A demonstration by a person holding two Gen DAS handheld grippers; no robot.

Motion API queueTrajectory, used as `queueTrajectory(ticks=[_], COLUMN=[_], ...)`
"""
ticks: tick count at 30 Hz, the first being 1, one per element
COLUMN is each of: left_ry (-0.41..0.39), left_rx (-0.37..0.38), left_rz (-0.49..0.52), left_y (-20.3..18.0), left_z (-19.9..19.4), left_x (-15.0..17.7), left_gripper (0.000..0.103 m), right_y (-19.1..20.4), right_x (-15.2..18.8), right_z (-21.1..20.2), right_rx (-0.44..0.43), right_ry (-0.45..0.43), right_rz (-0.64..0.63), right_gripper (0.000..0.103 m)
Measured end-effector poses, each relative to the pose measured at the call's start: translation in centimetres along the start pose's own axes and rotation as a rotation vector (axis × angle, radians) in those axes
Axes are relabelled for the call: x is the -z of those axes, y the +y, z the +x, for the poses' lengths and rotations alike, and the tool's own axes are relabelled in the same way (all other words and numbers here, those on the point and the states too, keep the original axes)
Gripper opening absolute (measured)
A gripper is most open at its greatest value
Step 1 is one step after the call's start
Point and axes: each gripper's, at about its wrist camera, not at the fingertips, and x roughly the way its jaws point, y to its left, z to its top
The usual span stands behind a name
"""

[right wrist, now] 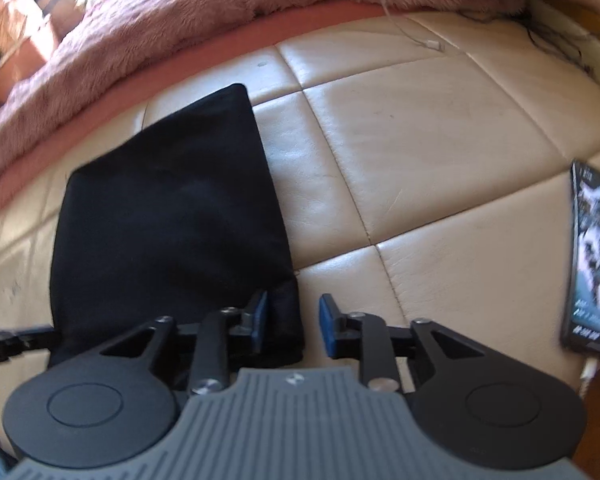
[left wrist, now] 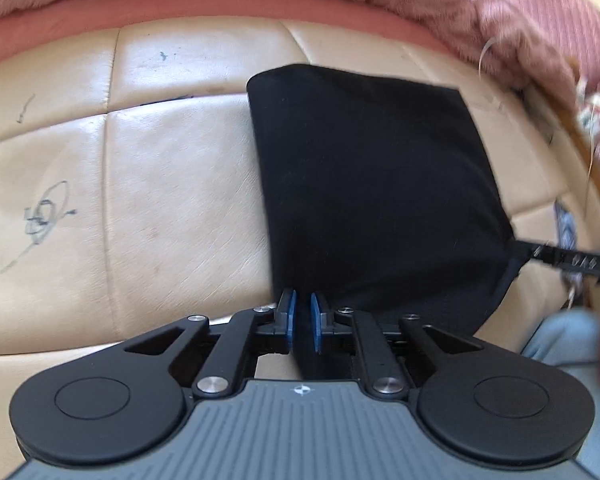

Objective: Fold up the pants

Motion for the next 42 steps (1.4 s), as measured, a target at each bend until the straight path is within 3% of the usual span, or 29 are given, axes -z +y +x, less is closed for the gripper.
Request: queueTrajectory(ticks=[2, 5, 8, 9, 12, 14, 17, 22, 29, 35, 38, 41, 42], left_ry=[0.053, 0.074, -0.007, -0.039, -0.128, -0.168, -0.187, -0.177, -0.149, -0.161, -0.164, -0.158, -0.155], left_rx=[-0.033, -0.081, -0.024, 0.0, 0.06, 0.11, 0.181, 0.23, 0.291, 0.353, 0.388, 0.406, 0.406], left_rz=[0.045, 0.016, -0.058, -0.086, -0.154, -0.204, -0.299, -0.392, -0.451, -0.442, -0.453, -0.462, -0.462], left_y=[0.0, 1.1, 2.2, 2.6, 3.2, 3.6, 4.4, 5.4, 6.4, 6.4, 6.6, 6.7, 6.7], left_z=[-0.4, -1.4, -3.0, -3.4, -4.0, -3.8, -2.7, -0.3, 2.8, 3.9, 4.4, 4.8, 4.8], left_x=[0.3, 0.0, -0.8, -1.1, -2.0, -2.4, -3.0, -3.4, -3.4, -3.9, -4.0, -4.1, -4.1], left_gripper=[0.032, 0.034, 0.037, 0.039, 0.056, 0.063, 0.066, 0.067, 0.067, 0.067, 0.067, 0.065, 0.064], right_y=[0.0, -0.1, -0.5, -0.7, -1.0, -1.2, -2.0, -3.9, -6.0, -7.0, -6.7, -6.3, -6.3], right_x=[0.0, 0.0, -0.4, -0.6, -1.5, -2.2, -3.5, -5.2, -6.0, -6.1, -6.4, -6.2, -6.1], right_z=[-0.4, -1.3, -2.8, -3.2, -3.6, -3.1, -1.5, 1.4, 4.4, 5.8, 6.3, 7.6, 7.9], right_rx=[0.014, 0.042, 0.02, -0.001, -0.126, -0.202, -0.277, -0.331, -0.402, -0.474, -0.497, -0.553, -0.558], right_ry=[0.017, 0.022, -0.013, -0.03, -0.091, -0.116, -0.12, -0.096, -0.033, -0.023, -0.02, 0.038, 0.035], right_rz=[-0.046, -0.087, -0.075, -0.066, -0.043, -0.024, 0.036, 0.126, 0.224, 0.285, 0.275, 0.3, 0.311], right_gripper=[0.037, 0.043, 0.045, 0.051, 0.071, 0.073, 0.073, 0.072, 0.072, 0.072, 0.068, 0.032, 0.032])
